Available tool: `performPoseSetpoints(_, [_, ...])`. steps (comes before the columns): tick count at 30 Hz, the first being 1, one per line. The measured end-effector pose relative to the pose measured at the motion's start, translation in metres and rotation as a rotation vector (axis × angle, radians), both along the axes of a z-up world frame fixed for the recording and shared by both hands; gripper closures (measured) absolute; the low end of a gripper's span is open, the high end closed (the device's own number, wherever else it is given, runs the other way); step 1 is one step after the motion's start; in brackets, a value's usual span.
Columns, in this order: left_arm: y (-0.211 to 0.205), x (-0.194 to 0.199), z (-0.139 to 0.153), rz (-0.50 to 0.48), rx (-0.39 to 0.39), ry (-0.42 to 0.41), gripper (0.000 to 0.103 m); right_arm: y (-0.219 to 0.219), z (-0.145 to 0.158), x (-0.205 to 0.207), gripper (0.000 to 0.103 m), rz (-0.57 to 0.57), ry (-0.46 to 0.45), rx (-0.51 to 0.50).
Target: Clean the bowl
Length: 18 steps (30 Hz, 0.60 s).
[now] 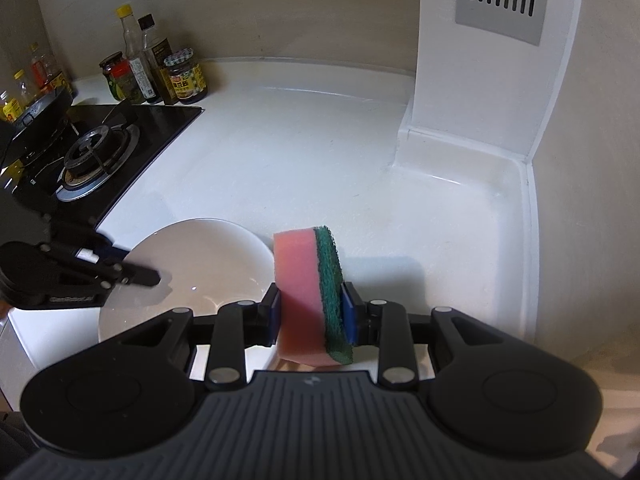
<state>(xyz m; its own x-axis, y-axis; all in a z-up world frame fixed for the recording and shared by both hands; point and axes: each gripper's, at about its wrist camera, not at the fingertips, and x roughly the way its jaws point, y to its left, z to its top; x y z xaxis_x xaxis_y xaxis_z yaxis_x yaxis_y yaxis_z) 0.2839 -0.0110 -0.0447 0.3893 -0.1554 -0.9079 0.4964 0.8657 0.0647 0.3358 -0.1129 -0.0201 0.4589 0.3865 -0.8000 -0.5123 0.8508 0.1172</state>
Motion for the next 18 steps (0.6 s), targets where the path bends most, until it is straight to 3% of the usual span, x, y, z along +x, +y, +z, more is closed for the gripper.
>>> performPoseSetpoints(3, [-0.012, 0.013, -0.001, -0.175, 0.057, -0.02, 0.091, 0.001, -0.001, 0.003, 0.077, 0.004, 0.0, 0.007])
performPoseSetpoints(4, [-0.011, 0.014, -0.001, -0.176, 0.054, -0.017, 0.091, 0.001, -0.001, 0.003, 0.077, 0.003, -0.004, 0.004])
performPoseSetpoints(8, [0.003, 0.017, 0.006, -0.012, -0.036, -0.004, 0.092, -0.004, -0.001, 0.004, 0.077, -0.019, 0.001, 0.024])
performPoseSetpoints(14, [0.026, -0.017, 0.007, 0.242, -0.154, 0.016, 0.091, -0.009, -0.003, -0.003, 0.077, -0.066, -0.002, 0.055])
performPoseSetpoints(18, [0.025, -0.023, 0.004, 0.238, -0.15, 0.009, 0.09, -0.01, -0.004, -0.008, 0.077, -0.104, -0.005, 0.074])
